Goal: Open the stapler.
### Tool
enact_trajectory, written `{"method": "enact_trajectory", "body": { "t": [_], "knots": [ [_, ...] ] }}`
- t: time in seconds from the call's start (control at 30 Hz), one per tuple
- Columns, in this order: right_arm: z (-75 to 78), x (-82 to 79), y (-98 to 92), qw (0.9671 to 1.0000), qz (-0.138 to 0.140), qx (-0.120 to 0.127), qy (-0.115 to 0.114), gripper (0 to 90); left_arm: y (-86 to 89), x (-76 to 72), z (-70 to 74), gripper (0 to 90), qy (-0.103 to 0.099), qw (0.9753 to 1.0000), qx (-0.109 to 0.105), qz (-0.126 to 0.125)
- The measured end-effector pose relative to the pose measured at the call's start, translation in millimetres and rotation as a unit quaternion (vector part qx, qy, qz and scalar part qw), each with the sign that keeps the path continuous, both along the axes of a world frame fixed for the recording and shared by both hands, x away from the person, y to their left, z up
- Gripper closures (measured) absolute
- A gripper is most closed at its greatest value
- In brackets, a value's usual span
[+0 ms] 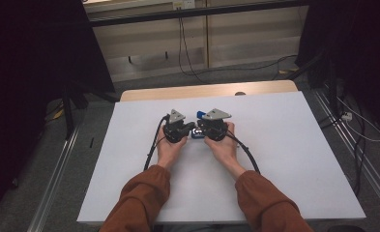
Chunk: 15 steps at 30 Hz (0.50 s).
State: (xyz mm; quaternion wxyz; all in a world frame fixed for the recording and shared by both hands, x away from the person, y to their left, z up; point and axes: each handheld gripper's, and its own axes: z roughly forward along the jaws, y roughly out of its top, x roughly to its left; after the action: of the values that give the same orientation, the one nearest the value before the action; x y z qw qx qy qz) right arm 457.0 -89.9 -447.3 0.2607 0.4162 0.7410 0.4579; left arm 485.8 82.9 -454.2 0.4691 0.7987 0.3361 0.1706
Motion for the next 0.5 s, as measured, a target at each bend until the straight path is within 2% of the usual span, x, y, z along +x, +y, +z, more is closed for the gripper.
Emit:
{"method": "enact_trajectory", "body": {
  "t": [0.4, 0.5],
  "knots": [
    [2.7, -0.1, -2.8, 1.0000, -0.003, 0.007, 0.001, 90.0, 0.1, -0.8, -0.4, 90.0, -0.009, 0.9999, 0.007, -0.004],
    [3.9, -0.2, -3.9, 1.0000, -0.004, 0.009, 0.001, 90.0, -0.2, -1.1, -0.8, 90.0, -0.007, 1.0000, 0.002, -0.002]
  ]
}}
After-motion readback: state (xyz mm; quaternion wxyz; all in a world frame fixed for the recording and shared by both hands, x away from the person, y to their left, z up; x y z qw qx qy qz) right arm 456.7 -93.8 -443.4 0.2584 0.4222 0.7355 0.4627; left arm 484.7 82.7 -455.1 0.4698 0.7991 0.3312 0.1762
